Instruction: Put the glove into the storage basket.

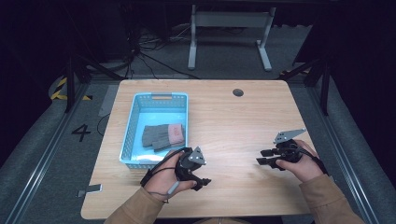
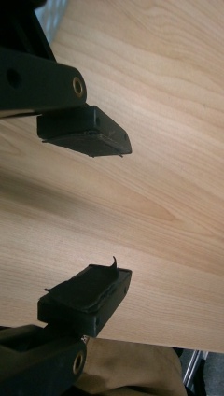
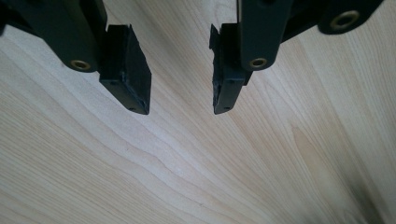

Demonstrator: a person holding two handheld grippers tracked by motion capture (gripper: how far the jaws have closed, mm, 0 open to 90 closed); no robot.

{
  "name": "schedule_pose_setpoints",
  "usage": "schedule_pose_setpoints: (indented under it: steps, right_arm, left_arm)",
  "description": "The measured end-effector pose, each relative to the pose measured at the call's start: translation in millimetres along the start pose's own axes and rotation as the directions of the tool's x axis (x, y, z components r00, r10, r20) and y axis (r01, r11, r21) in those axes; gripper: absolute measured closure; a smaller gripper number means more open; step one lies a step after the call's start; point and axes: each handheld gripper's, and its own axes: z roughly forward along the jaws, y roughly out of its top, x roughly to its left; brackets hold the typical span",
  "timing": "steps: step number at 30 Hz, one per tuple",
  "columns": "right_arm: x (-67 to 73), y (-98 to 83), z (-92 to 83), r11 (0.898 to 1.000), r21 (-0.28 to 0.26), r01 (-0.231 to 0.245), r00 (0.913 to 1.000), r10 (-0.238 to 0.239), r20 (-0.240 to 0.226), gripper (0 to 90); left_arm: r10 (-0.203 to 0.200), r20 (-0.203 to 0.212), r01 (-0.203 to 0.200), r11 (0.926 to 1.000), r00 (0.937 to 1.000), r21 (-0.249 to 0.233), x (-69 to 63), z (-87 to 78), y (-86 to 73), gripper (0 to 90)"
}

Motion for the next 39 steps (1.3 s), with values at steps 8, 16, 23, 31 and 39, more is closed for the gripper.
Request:
schedule_pose_setpoints:
  steps: [8,16,23,31,39]
  right_arm:
    - [-0.5,-2.2,3.1,1.0,0.012,-0.005,1.0,0.005,0.001,58.0]
    - [0.0,-3.1,8.4,1.0,0.028,0.0,1.0,0.0,-0.004,57.7]
    - [0.2,-4.1,11.2,0.999,0.032,0.005,1.0,-0.005,-0.003,57.2]
    - [0.2,-6.8,19.0,0.999,0.051,0.007,1.0,-0.007,-0.006,56.5]
    - [0.1,-6.7,21.2,0.999,0.052,0.006,1.0,-0.006,-0.005,55.6]
  left_arm:
    - [0.028,0.009,-0.027,0.9995,0.9996,-0.016,-3.3,16.3,-11.4,34.5]
    - [0.026,0.011,-0.026,0.9994,0.9996,-0.022,-9.7,31.8,-17.1,34.1]
    - [0.027,-0.011,-0.027,0.9995,0.9996,-0.013,-14.6,45.0,-23.7,33.9]
    - [0.012,-0.007,-0.012,0.9999,0.9999,-0.007,-14.9,50.0,-24.8,32.7]
    - [0.0,-0.003,0.0,0.9999,1.0,-0.012,-15.1,49.9,-24.8,31.6]
